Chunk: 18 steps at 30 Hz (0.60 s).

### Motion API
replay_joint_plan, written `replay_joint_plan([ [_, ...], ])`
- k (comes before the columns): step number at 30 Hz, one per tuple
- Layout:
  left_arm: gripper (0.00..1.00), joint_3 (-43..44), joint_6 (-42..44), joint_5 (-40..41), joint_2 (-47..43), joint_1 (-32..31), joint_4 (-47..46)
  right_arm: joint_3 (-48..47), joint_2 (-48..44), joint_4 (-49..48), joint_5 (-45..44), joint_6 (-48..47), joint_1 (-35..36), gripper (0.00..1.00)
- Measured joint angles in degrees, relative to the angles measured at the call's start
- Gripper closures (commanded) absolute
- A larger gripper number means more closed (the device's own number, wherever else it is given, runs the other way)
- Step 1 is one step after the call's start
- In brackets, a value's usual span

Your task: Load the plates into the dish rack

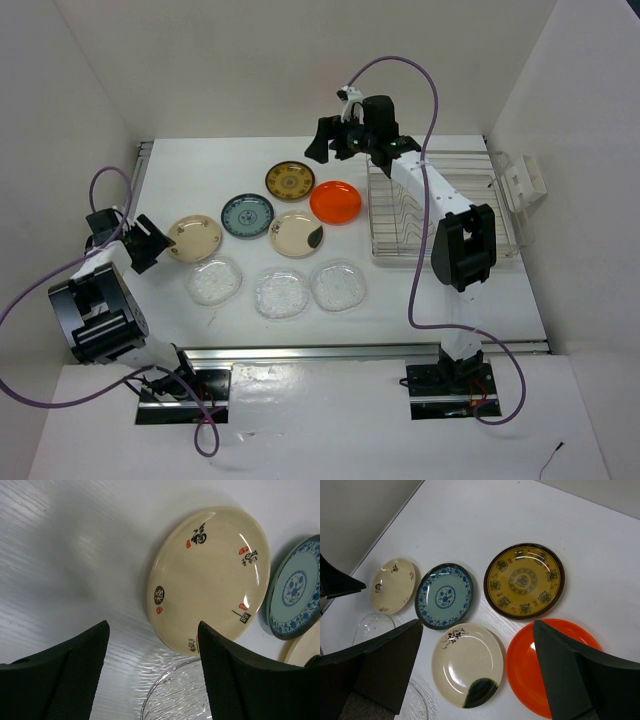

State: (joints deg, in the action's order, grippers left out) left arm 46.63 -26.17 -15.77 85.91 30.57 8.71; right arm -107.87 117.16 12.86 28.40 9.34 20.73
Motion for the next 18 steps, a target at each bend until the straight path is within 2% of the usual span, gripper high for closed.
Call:
replay_joint_plan([
  [2,0.24,0.3,1.3,-1.3,1.8,0.1,0.0,0.0,0.0,0.0,0.2,0.0,0.0,0.02],
  [6,0.40,0.6,4.0,-4.8,4.9,0.3,-1.0,0.0,0.0,0.0,0.5,0.2,0.0,0.02],
  [9,0.44,0.7,5.7,-7.6,7.5,0.5,-2.7,0.0,0.0,0.0,0.8,0.7,0.3,0.02],
  [12,0.54,1.1,6.9,-11.5,10.2,0.7,-5.2,0.0,0.0,0.1,1.1,1.3,0.5,0.02],
  [16,0.59,3.7,8.2,-15.2,14.3,0.7,-7.3,0.0,0.1,0.0,1.2,1.6,1.3,0.02],
  [18,0.67,4.7,8.3,-16.3,15.7,0.7,-8.2,-0.2,0.3,0.0,1.2,1.6,2.2,0.02],
])
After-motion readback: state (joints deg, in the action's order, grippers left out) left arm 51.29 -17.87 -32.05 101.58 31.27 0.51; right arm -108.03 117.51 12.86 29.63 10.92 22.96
